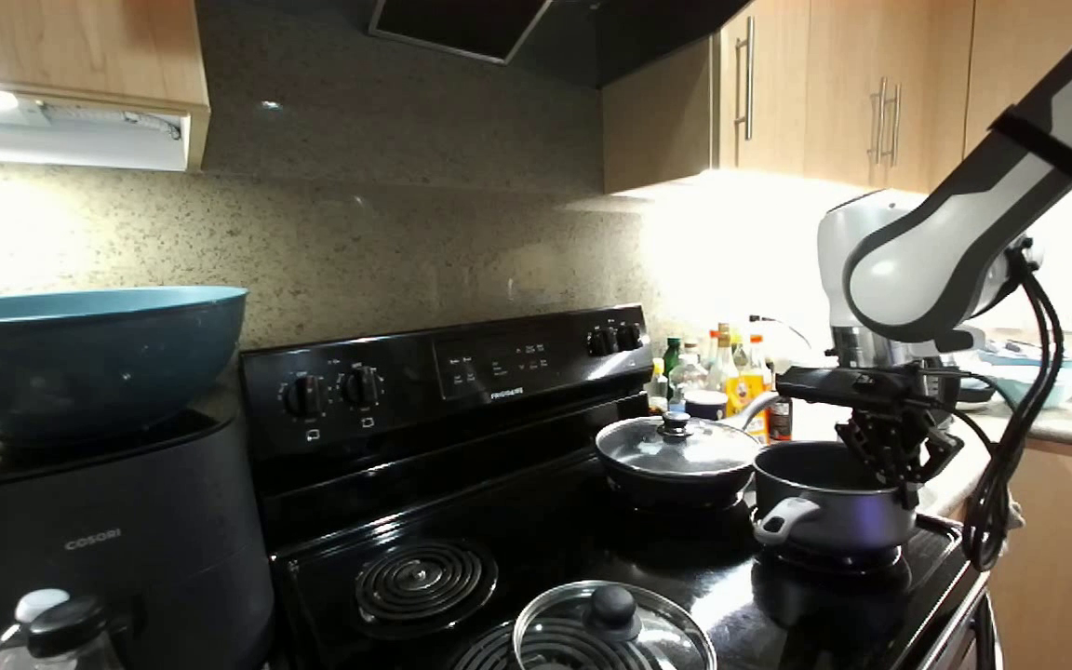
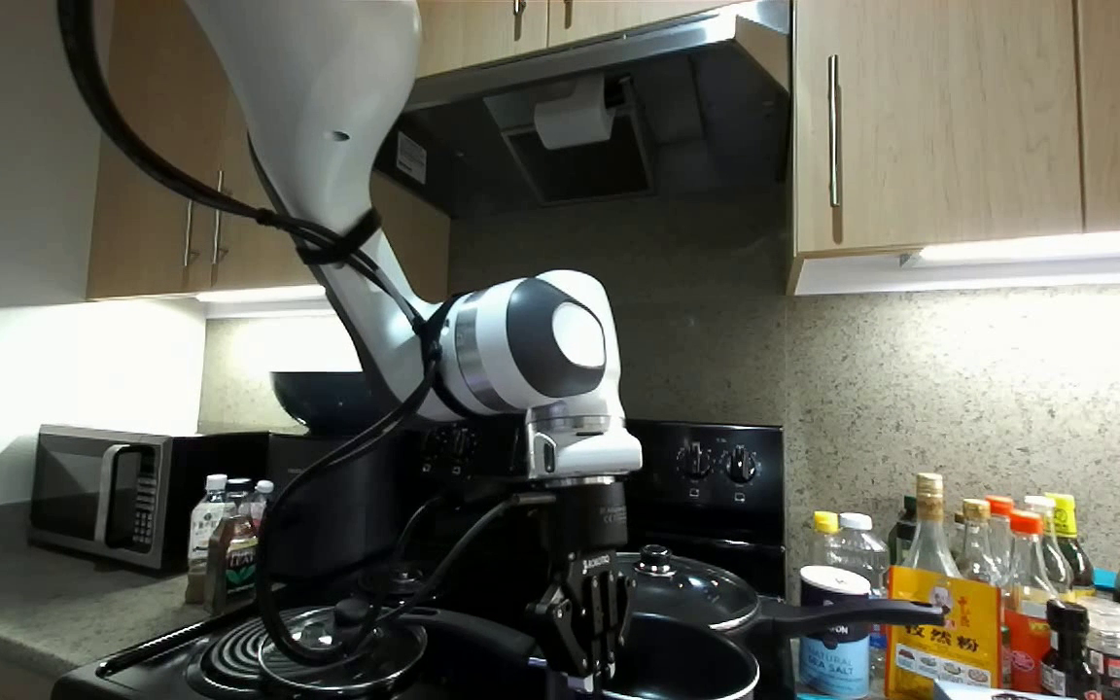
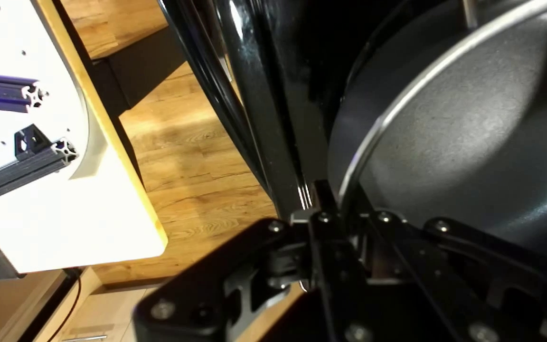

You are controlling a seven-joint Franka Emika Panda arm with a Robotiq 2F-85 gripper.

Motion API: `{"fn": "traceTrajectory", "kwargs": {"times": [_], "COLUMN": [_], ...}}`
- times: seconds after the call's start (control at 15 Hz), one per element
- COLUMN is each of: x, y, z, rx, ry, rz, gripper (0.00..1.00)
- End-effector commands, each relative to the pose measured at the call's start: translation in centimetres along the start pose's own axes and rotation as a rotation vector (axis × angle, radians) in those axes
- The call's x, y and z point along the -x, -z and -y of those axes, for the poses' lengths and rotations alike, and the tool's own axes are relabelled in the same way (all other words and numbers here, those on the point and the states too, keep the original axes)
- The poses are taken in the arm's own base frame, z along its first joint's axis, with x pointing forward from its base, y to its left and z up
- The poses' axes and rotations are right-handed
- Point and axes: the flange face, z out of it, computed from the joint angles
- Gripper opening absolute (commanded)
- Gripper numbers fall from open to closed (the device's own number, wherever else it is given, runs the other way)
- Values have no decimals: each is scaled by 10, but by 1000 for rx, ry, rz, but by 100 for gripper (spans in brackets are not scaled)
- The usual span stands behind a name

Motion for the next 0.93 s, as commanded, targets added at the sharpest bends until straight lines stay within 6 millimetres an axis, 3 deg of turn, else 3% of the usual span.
{"fn": "traceTrajectory", "kwargs": {"times": [0.0, 0.13, 0.2, 0.4, 0.67, 0.87], "x": [-1, 2, 3, 2, -2, -1], "y": [-24, -21, -19, -16, -34, -30], "z": [11, 12, 12, 15, 14, 12], "rx": [110, 131, 131, 149, 225, 222], "ry": [16, 42, 59, 45, 25, 18], "rz": [24, 18, 8, -1, 20, -10], "gripper": [2, 7, 34, 35, 58, 79]}}
